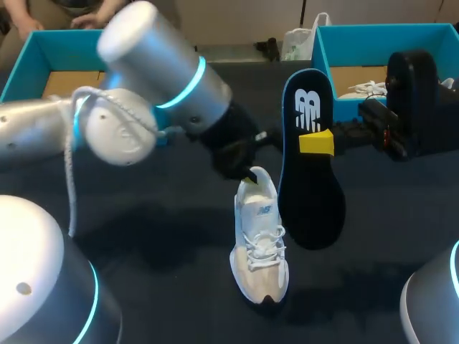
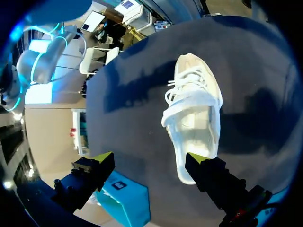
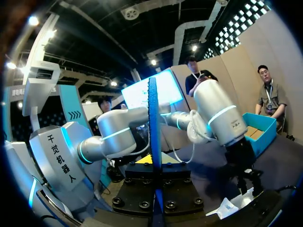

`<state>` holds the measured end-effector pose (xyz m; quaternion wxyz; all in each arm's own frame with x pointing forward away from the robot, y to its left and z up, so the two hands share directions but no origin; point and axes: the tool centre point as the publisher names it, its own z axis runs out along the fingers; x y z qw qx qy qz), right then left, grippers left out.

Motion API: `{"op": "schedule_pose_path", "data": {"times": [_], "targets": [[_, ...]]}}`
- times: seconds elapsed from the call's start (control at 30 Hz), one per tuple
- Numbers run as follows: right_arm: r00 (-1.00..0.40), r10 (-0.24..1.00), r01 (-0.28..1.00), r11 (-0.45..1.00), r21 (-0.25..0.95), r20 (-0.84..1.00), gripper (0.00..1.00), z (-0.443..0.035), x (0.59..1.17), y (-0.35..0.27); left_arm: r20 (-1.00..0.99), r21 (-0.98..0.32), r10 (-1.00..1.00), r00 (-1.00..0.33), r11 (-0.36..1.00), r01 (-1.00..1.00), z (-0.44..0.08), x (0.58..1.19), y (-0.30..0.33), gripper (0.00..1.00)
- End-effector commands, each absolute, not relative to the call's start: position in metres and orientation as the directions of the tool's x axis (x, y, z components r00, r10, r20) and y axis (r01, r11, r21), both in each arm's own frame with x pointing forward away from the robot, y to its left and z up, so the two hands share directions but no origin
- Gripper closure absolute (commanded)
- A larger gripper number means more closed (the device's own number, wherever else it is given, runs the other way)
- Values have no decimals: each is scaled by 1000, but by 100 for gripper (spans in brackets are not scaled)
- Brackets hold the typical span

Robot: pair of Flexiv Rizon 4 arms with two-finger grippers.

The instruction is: Take the shoe out of the shoebox, open the shoe tongue, remove and reinsert the insole, then place the shoe into the shoebox

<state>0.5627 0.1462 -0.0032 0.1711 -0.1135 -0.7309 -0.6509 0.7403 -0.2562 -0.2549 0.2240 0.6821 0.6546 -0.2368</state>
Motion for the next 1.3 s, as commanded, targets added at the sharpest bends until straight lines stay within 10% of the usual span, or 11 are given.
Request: {"op": "schedule_pose_path", "data": {"times": [0.03, 1.3], "targets": [[-915, -57, 390, 129, 912, 400, 100, -4, 564, 148, -753, 1, 657, 29, -43, 999, -248, 737, -237, 0], [-915, -57, 390, 129, 912, 400, 100, -4, 564, 148, -993, 94, 70, 96, -22, 995, -160, 779, -230, 0]]}}
